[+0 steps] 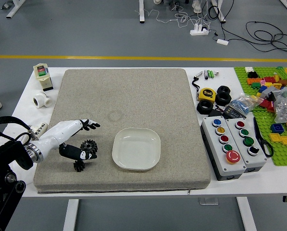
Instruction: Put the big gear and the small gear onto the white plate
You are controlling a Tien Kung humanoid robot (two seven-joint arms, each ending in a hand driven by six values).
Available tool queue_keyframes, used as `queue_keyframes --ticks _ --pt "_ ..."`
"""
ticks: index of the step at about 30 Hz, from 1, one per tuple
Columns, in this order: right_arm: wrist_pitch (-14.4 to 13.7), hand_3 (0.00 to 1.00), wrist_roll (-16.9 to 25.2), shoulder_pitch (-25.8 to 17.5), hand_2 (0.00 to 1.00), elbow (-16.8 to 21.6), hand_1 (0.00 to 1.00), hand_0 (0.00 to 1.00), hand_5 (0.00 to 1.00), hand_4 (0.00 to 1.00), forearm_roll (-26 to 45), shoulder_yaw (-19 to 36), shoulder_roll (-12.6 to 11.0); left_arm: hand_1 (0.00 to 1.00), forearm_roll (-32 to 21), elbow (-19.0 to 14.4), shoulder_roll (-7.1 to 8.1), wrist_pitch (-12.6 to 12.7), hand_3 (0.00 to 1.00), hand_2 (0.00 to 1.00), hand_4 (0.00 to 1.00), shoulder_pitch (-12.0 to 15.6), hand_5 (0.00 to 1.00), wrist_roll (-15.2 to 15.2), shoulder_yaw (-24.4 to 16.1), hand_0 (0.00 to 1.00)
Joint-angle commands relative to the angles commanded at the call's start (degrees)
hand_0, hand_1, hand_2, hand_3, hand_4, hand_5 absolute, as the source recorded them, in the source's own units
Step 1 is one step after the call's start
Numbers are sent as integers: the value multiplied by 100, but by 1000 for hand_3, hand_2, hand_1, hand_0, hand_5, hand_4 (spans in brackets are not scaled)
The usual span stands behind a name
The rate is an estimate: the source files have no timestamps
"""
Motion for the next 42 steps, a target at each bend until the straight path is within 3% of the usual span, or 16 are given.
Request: queue_keyframes --ticks 12,13,18,19,24,25,26,30,31,36,37,42 --pt "6 564 -8 -27 696 0 609 600 714 759 -38 4 3 702 0 283 -3 291 819 743 939 -32 230 130 138 634" --pt "6 564 -7 -31 696 0 609 600 714 759 -40 6 3 671 0 320 2 350 747 717 889 -40 182 148 142 580" --pt "7 564 -6 -43 696 0 609 600 714 759 -47 3 0 671 0 396 28 401 747 717 889 -71 182 185 183 580" --pt "7 564 -6 -43 696 0 609 600 714 759 -47 2 -1 564 0 402 29 399 632 581 666 -74 66 188 186 449" --pt "5 564 -4 -46 696 0 609 600 714 759 -33 -3 1 564 0 456 63 289 632 581 666 -109 66 211 253 449" --pt "5 564 -4 -44 696 0 609 600 714 759 -29 -8 0 514 0 468 67 297 603 535 587 -116 39 219 263 402" --pt "5 564 -4 -43 696 0 609 600 714 759 -26 -10 0 514 0 475 70 302 603 535 587 -120 39 224 269 402" --pt "5 564 -3 -38 696 0 609 600 714 759 -17 -13 0 514 0 470 80 505 603 535 587 -125 39 255 305 402" --pt "6 564 -3 -36 696 0 609 600 714 759 -13 -16 0 416 0 470 81 548 548 472 455 -131 2 258 311 337" --pt "3 564 -3 -25 696 0 609 600 714 759 12 -32 -1 416 0 496 92 676 548 472 455 -158 2 224 329 337" --pt "2 564 -3 -23 696 0 609 600 714 759 17 -35 -1 360 0 497 94 694 516 413 336 -159 2 217 330 326" --pt "0 564 0 -19 696 0 609 600 714 759 32 -44 -4 360 0 443 94 866 516 413 336 -169 2 190 342 326"
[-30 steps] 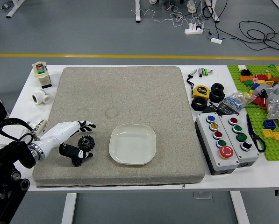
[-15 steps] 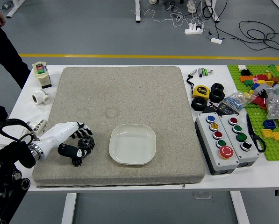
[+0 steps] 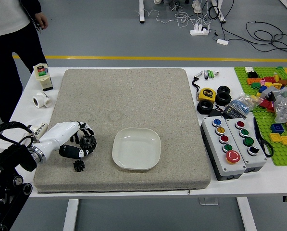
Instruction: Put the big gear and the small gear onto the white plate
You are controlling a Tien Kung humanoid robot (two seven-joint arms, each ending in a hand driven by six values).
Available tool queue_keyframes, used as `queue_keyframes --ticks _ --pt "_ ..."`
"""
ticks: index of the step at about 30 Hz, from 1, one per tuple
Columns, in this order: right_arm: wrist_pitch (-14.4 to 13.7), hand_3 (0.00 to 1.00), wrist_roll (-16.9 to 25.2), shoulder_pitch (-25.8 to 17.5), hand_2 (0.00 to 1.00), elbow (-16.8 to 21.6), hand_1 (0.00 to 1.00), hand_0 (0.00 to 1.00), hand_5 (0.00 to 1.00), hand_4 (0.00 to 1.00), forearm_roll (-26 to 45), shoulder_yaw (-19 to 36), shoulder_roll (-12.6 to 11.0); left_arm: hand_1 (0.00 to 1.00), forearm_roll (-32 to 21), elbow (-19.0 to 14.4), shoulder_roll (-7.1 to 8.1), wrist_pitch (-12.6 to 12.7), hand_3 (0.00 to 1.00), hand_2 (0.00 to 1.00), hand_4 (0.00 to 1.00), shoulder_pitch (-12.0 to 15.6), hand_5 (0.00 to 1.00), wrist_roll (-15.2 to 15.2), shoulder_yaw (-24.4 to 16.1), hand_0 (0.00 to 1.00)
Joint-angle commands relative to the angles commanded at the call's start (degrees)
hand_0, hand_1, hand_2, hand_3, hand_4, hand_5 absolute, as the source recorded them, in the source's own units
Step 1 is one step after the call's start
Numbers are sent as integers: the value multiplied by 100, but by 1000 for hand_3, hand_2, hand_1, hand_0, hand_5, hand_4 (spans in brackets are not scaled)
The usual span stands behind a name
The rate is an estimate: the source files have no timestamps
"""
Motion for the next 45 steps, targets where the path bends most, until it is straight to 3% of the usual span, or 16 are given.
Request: queue_keyframes --ticks 12,13,18,19,24,25,27,30,31,36,37,39,45 --pt "-3 564 -1 29 696 0 609 600 714 759 14 -6 -2 352 0 -728 -64 532 510 406 318 -264 2 34 540 323" --pt "-3 564 -1 30 696 0 609 600 714 759 14 -6 -2 358 0 -741 -67 550 516 412 360 -275 2 35 564 320" --pt "-4 564 1 42 696 0 609 600 714 759 33 -24 -7 358 0 -674 -121 1044 516 412 360 -509 2 12 1188 320" --pt "-4 563 1 44 696 0 609 600 714 759 33 -26 -7 434 0 -622 -145 1105 556 489 752 -553 101 17 1283 340" --pt "-3 563 4 57 696 0 609 600 714 759 45 -45 -13 434 0 -285 -269 1126 556 489 752 -725 101 70 1839 340" --pt "-4 562 5 59 696 0 609 599 714 759 50 -40 -13 512 0 -192 -288 1139 630 558 893 -759 150 72 1943 376" --pt "-5 562 8 67 696 0 609 599 714 759 60 -48 -15 512 0 -44 -316 1096 630 558 893 -804 150 87 2065 376" --pt "-4 562 8 75 696 0 609 599 714 759 56 -43 -18 512 0 96 -340 1086 630 558 893 -833 150 104 2103 376" --pt "-3 563 8 77 695 0 609 600 712 760 51 -39 -19 764 0 125 -344 1103 880 949 998 -835 271 102 2101 620" --pt "0 563 7 77 695 0 609 600 712 760 25 -17 -23 764 0 100 -323 1135 880 949 998 -829 271 8 2021 620" --pt "0 562 6 77 696 0 609 600 712 760 17 -12 -24 857 0 85 -320 1131 954 998 998 -828 313 -13 1998 728" --pt "0 562 5 74 696 0 609 600 712 760 8 -5 -24 857 0 58 -322 1131 954 998 998 -817 313 -41 1937 728" --pt "-4 562 5 59 695 0 609 600 709 759 2 8 -18 858 0 -258 -291 907 945 998 998 -649 303 -94 1412 740"
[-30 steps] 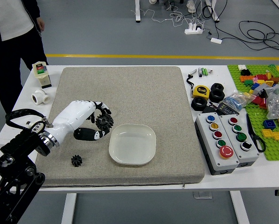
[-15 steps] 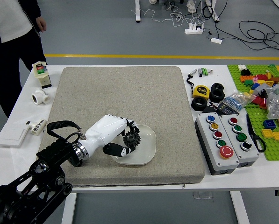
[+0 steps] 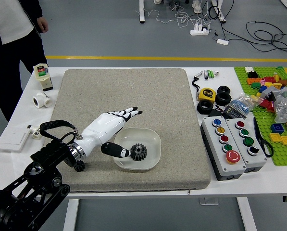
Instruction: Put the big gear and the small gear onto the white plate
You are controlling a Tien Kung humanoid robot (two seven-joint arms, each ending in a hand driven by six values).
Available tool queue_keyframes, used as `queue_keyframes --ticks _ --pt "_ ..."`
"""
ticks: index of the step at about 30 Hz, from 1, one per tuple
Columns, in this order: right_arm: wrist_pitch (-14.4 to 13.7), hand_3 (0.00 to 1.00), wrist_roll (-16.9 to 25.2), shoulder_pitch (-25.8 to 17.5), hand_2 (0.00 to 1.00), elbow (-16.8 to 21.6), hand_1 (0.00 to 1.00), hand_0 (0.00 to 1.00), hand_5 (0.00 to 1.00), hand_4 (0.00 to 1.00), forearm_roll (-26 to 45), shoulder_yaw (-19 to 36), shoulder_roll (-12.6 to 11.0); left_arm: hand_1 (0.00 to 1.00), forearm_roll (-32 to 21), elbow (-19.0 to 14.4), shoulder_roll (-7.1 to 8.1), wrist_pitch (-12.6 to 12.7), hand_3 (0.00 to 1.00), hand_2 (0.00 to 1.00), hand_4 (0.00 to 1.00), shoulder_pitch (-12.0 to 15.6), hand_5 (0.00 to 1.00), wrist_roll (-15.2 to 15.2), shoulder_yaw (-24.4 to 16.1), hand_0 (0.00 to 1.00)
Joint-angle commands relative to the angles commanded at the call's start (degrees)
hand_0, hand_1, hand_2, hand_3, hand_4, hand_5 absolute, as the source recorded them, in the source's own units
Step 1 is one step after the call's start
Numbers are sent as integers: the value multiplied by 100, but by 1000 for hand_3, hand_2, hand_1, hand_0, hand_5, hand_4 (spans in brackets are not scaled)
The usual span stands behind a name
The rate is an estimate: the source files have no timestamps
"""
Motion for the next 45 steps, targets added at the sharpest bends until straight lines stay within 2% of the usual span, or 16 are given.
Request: queue_keyframes --ticks 2,3,4,7,9,10,15,16,21,22,26,27,28,33,34,45 --pt "1 562 0 -4 695 0 609 600 709 759 -2 2 0 858 0 -116 46 -146 945 998 998 48 303 -14 -196 740" --pt "0 562 -3 -8 695 0 609 600 709 759 -7 8 3 858 0 -198 83 -331 945 998 998 84 303 -38 -360 740" --pt "1 562 -5 -13 697 0 609 600 710 759 -13 11 5 788 0 -284 124 -497 865 903 998 138 293 -63 -497 692" --pt "0 562 -8 -24 697 0 609 600 710 759 -17 14 11 788 0 -523 220 -911 865 903 998 294 293 -118 -821 692" --pt "1 562 -8 -32 697 0 609 600 710 759 -22 20 13 788 0 -764 300 -1214 865 903 998 464 293 -182 -1071 692" --pt "1 562 -8 -40 696 0 609 600 710 759 -28 26 15 699 0 -910 350 -1392 822 774 998 574 261 -209 -1218 640" --pt "8 562 -13 -62 696 0 609 600 710 759 -72 59 18 699 0 -1471 576 -2109 822 774 998 1053 261 -249 -1675 640" --pt "8 562 -15 -66 696 0 609 600 710 760 -87 70 19 649 0 -1568 626 -2214 784 711 998 1153 220 -251 -1705 581" --pt "9 562 -23 -77 696 0 609 600 710 760 -135 99 23 649 0 -1658 690 -2349 784 711 998 1428 220 -263 -1684 581" --pt "9 562 -24 -77 696 0 609 600 711 759 -140 100 24 607 0 -1633 684 -2351 691 611 939 1453 153 -264 -1677 543" --pt "3 562 -28 -84 696 0 609 600 711 759 -136 96 27 607 0 -1437 627 -2243 691 611 939 1542 153 -236 -1661 543" --pt "2 562 -28 -84 696 0 609 600 711 759 -132 94 28 607 0 -1406 622 -2220 691 611 939 1542 153 -230 -1659 543" --pt "1 562 -28 -84 697 0 608 600 710 760 -121 87 29 554 0 -1342 615 -2184 631 565 858 1536 100 -223 -1657 494" --pt "3 562 -24 -72 697 0 608 600 710 760 -88 60 24 554 0 -1013 603 -2105 631 565 858 1421 100 -167 -1636 494" --pt "4 562 -23 -71 697 0 609 600 709 758 -85 57 24 532 0 -980 601 -2105 604 550 803 1406 86 -161 -1633 472" --pt "5 562 -23 -53 696 0 609 600 709 757 -65 49 20 528 0 -839 613 -2501 596 542 765 1368 62 -80 -1673 458"
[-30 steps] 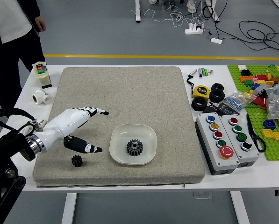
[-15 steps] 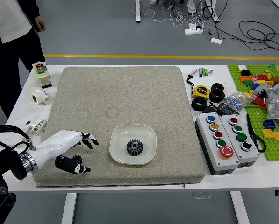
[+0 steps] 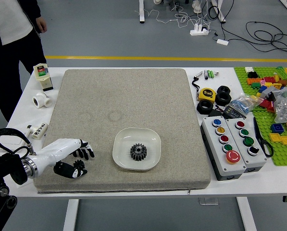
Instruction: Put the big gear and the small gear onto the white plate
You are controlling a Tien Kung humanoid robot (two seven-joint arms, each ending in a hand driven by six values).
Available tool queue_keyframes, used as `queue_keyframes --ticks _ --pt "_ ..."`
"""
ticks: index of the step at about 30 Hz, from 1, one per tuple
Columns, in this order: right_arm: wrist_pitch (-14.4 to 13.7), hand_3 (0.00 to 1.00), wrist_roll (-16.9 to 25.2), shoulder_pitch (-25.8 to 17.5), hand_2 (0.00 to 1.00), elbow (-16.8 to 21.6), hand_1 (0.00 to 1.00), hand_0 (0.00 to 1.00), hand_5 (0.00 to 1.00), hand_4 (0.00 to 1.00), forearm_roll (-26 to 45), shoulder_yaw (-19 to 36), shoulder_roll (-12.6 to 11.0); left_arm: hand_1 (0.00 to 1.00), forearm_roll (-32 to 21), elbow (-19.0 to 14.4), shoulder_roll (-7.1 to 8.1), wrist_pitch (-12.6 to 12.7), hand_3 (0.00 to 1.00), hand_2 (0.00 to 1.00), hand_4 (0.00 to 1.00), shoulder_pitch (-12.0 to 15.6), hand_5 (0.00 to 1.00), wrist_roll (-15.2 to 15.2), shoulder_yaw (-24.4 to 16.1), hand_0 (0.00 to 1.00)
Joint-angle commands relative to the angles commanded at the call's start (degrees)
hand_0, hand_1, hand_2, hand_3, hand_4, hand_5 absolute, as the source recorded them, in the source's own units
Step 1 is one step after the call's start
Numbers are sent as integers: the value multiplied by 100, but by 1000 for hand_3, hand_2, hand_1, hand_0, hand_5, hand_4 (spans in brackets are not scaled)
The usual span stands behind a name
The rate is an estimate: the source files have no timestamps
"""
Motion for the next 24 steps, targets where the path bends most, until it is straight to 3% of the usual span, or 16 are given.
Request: queue_keyframes --ticks 6,7,12,13,24 --pt "4 562 -3 2 696 0 609 600 709 757 -19 13 -1 521 0 -62 14 -158 589 539 736 17 47 27 -23 444" --pt "5 562 -4 4 696 0 609 600 710 757 -20 13 0 450 0 -83 22 -189 563 500 648 16 16 38 -27 345" --pt "3 562 -6 10 696 0 609 600 710 757 -16 15 1 450 0 -168 56 -303 563 500 648 9 16 83 -45 345" --pt "2 562 -7 10 696 0 609 600 712 756 -18 16 2 416 0 -191 65 -327 537 468 580 9 2 90 -47 317" --pt "4 563 -5 11 695 0 609 600 713 755 -14 11 -2 355 0 -242 78 -513 508 418 530 8 2 115 -46 283"
